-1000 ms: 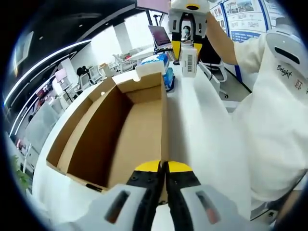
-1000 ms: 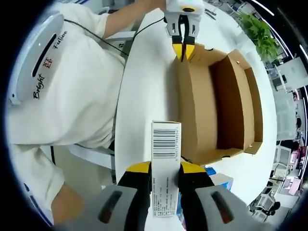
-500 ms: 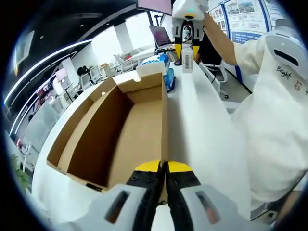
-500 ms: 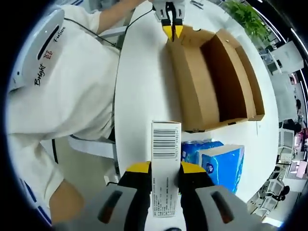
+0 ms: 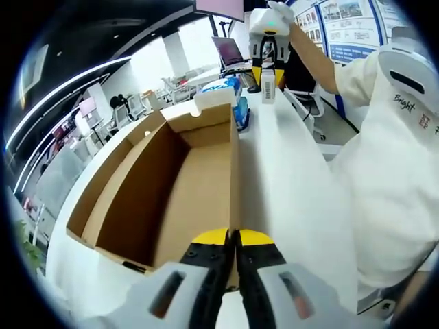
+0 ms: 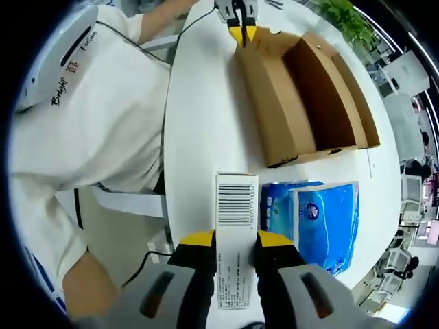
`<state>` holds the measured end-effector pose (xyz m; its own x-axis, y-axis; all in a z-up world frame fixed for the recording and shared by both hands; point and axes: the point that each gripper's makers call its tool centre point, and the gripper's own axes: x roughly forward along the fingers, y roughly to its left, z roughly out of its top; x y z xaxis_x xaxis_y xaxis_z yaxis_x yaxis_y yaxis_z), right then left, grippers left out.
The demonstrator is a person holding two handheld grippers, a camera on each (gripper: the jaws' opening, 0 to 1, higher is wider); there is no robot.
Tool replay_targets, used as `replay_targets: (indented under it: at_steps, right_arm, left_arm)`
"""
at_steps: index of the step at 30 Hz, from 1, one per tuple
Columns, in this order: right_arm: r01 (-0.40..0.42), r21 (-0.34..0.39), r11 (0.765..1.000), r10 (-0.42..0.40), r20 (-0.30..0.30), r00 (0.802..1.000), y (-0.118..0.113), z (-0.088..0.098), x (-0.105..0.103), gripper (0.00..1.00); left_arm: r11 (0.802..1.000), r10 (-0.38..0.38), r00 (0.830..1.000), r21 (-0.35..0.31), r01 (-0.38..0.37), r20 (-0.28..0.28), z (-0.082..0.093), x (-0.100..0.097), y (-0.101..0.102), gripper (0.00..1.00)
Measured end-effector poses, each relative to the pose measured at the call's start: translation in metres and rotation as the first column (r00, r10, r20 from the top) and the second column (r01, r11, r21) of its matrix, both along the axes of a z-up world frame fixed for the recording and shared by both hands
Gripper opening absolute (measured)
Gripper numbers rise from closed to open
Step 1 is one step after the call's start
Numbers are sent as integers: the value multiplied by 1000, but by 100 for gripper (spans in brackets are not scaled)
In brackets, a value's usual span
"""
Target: Operate the shoe box by opening the lid, removing the specified soft item, and placing it in the target area until the item is outside and the box remains undamaged.
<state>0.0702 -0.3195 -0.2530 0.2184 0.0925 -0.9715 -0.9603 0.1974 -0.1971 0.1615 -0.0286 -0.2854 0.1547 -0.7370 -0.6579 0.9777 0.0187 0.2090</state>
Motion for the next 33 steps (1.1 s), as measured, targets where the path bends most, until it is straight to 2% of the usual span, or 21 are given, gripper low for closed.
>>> replay_targets:
  at_steps: [4,8,11,17,21,24,26,30,33]
  right_arm:
    - [26,13,1000,-26,4,1000,-4,-1,2,20]
    - [37,-8,999,-37,-3,999,-10,-9,1,20]
    - [-8,-16,1000,8,1,1000,-11,-15,1,20]
    - [12,-13,1000,-12,-28,1000,-12,-26,0,20]
    - [-9,-38,999,8,-11,1000,-16,-31,4,20]
    - [-22,-33,999,21,-23,999,-17,-37,2,20]
    - [-58,-28,998,58,-18,998,-16,-42,3,20]
    - [-42,-25,999,41,-13,999,-16,-46,6,20]
    - [-58,-31,998,58,0,998,-16,-47,8,20]
  left_arm:
    - [1000,0,1000,-1,0,-2,0,0,0,3]
    - [1000,0,1000,-2,0,-4,0,0,0,3]
    - [1000,-1,1000,-3,1,-4,0,0,0,3]
    - [1000,-1,1000,-3,1,-2,0,0,0,3]
    - [1000,-1,1000,-2,1,1,0,0,0,3]
    - [1000,-1,1000,-4,1,0,1,0,0,3]
    - [1000,-1,1000,-3,1,-2,1,0,0,3]
    - [1000,0,1000,-5,0,-3,1,0,0,3]
    - [1000,1,1000,-9,-1,-3,1,0,0,3]
